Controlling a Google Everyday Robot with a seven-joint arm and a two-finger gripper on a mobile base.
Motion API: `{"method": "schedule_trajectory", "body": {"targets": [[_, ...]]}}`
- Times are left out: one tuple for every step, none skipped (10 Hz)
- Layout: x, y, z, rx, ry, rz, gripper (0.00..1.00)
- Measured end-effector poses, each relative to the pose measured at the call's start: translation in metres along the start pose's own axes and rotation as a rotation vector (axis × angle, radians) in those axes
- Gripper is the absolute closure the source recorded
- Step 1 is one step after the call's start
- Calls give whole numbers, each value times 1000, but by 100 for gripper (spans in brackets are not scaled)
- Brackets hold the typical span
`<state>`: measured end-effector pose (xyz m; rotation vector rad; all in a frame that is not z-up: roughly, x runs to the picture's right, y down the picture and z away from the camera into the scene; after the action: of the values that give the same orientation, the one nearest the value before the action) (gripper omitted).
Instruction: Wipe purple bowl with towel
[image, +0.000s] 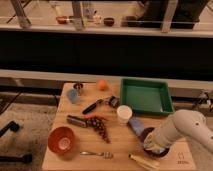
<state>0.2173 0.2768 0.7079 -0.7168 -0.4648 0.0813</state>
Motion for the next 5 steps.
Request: {"method": "schedule_trajectory", "body": {"targets": [[1, 1, 0, -19, -14, 7, 100], [1, 1, 0, -34, -21, 10, 100], [2, 2, 3, -66, -30, 18, 100], [4, 4, 7, -106, -34, 26, 100], [4, 6, 13, -164, -35, 33, 100]]}}
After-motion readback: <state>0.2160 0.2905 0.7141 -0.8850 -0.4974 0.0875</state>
